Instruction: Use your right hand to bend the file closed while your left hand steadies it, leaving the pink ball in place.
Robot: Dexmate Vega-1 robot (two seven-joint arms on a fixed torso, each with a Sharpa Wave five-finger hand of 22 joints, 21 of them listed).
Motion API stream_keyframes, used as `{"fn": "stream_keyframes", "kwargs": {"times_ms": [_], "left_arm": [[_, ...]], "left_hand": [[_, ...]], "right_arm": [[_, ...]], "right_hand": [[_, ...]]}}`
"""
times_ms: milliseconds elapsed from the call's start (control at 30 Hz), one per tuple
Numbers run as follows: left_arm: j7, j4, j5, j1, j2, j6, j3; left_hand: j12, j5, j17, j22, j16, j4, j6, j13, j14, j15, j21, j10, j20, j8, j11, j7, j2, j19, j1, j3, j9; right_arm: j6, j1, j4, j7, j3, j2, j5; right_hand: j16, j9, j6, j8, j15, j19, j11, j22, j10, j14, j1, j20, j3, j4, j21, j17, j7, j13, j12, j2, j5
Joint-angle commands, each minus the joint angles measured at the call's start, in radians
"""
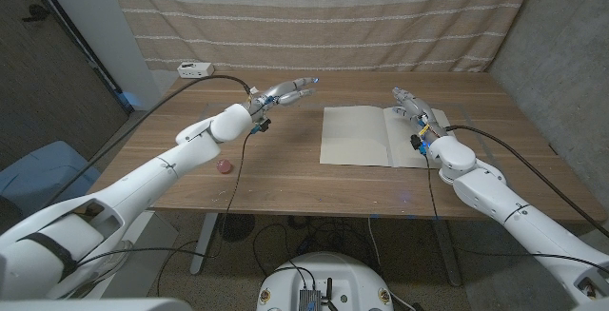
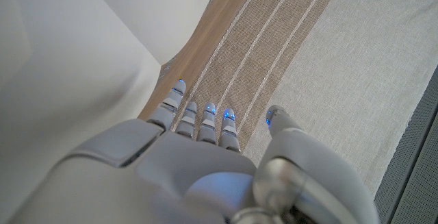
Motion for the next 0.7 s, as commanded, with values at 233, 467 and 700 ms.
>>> {"fn": "stream_keyframes", "kwargs": {"times_ms": [233,467,700], "left_arm": [[-0.156,0.017,0.096,-0.091,-0.021,-0.007,0.086],[-0.182,0.015,0.115,-0.1,-0.025,-0.005,0.1],[-0.195,0.018,0.133,-0.105,-0.026,-0.007,0.11]], "left_hand": [[-0.005,-0.005,0.001,0.004,-0.009,-0.007,0.015,0.003,-0.024,-0.014,-0.008,0.008,-0.009,0.004,-0.002,-0.007,-0.003,-0.013,0.012,0.002,0.003],[-0.006,-0.005,0.001,0.005,-0.007,-0.008,0.023,0.003,-0.02,-0.014,-0.008,0.011,-0.008,0.004,-0.002,-0.007,-0.005,-0.013,0.011,0.001,0.003],[-0.009,-0.003,0.002,0.005,-0.004,-0.004,0.024,0.003,-0.016,-0.015,-0.006,0.011,-0.009,0.002,-0.005,-0.008,0.009,-0.006,0.011,0.007,0.004]], "right_arm": [[-0.019,0.022,-0.017,-0.021,-0.002,-0.012,-0.047],[-0.018,0.02,-0.026,-0.028,-0.002,-0.015,-0.061],[-0.028,0.017,-0.046,-0.042,0.001,-0.018,-0.073]], "right_hand": [[0.009,0.002,0.009,0.001,-0.004,0.01,-0.002,0.005,0.017,0.008,0.015,-0.005,0.013,-0.003,0.006,0.006,-0.001,0.006,0.001,-0.002,-0.003],[0.009,0.002,0.011,0.0,-0.005,0.011,-0.004,0.005,0.017,0.009,0.017,-0.006,0.017,-0.003,0.006,0.007,-0.001,0.006,0.0,-0.002,-0.004],[0.009,0.002,0.013,0.0,-0.005,0.013,-0.003,0.005,0.018,0.009,0.02,-0.006,0.019,-0.003,0.006,0.008,0.0,0.006,-0.001,-0.003,-0.004]]}}
